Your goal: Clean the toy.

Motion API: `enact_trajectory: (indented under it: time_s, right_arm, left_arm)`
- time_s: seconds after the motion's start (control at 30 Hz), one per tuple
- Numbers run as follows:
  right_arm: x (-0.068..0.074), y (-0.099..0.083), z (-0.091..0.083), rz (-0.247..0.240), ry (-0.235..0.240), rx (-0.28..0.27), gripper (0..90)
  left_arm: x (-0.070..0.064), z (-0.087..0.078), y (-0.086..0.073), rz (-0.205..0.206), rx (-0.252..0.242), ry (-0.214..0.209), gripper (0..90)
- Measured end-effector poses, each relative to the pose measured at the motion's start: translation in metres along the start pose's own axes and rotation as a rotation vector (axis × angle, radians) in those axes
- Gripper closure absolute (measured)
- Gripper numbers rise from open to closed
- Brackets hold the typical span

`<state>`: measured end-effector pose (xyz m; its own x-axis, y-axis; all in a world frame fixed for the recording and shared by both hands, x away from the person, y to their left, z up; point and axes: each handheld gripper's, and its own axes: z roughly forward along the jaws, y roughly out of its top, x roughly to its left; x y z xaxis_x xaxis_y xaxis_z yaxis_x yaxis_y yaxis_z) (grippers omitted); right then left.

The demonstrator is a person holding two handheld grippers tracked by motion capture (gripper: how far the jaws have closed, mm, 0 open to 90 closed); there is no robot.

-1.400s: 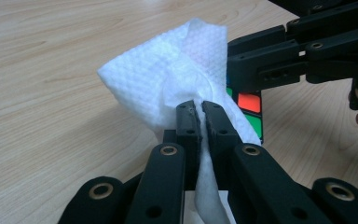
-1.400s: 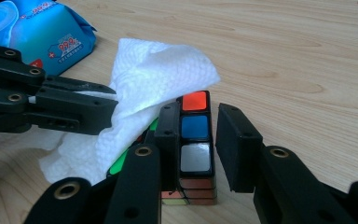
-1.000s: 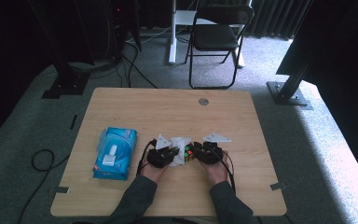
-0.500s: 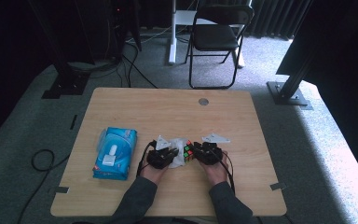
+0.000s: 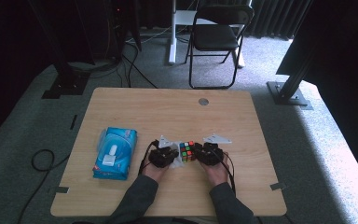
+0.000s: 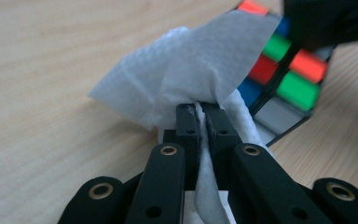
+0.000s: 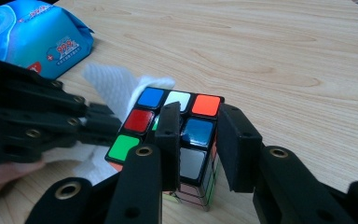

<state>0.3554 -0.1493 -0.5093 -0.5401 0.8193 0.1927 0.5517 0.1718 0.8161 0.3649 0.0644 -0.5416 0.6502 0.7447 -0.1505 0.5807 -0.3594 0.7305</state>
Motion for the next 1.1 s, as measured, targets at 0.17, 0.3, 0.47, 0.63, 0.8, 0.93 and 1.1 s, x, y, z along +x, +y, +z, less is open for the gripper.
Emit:
enact_trajectory:
  time_s: [0.17,0.3,0.47,0.63,0.8,0.93,1.1]
  right_arm:
    - [0.0,0.0,0.0,0.004,0.001,-0.002,70.7]
    - [0.0,-0.001,0.0,0.007,0.001,-0.006,70.7]
    - [0.0,-0.001,0.0,0.006,0.001,-0.007,70.7]
    - [-0.001,-0.001,0.0,0.007,0.002,-0.007,70.7]
    - [-0.001,-0.001,0.0,0.009,0.002,-0.007,70.7]
    - [0.0,-0.001,0.0,0.01,0.002,-0.007,70.7]
    - [-0.001,-0.001,0.0,0.011,0.003,-0.008,70.7]
  left_arm:
    - [0.0,0.001,-0.002,0.005,-0.001,0.001,86.5]
    - [-0.001,-0.002,-0.003,-0.011,-0.016,-0.012,86.5]
    - [-0.005,-0.014,0.001,-0.005,-0.063,-0.034,86.5]
    - [-0.009,-0.027,0.008,0.009,-0.111,-0.063,86.3]
    - [-0.016,-0.03,0.011,0.031,-0.104,-0.055,86.2]
    - [-0.015,-0.03,0.01,0.019,-0.107,-0.059,86.1]
    - [-0.014,-0.028,0.01,0.019,-0.097,-0.05,86.1]
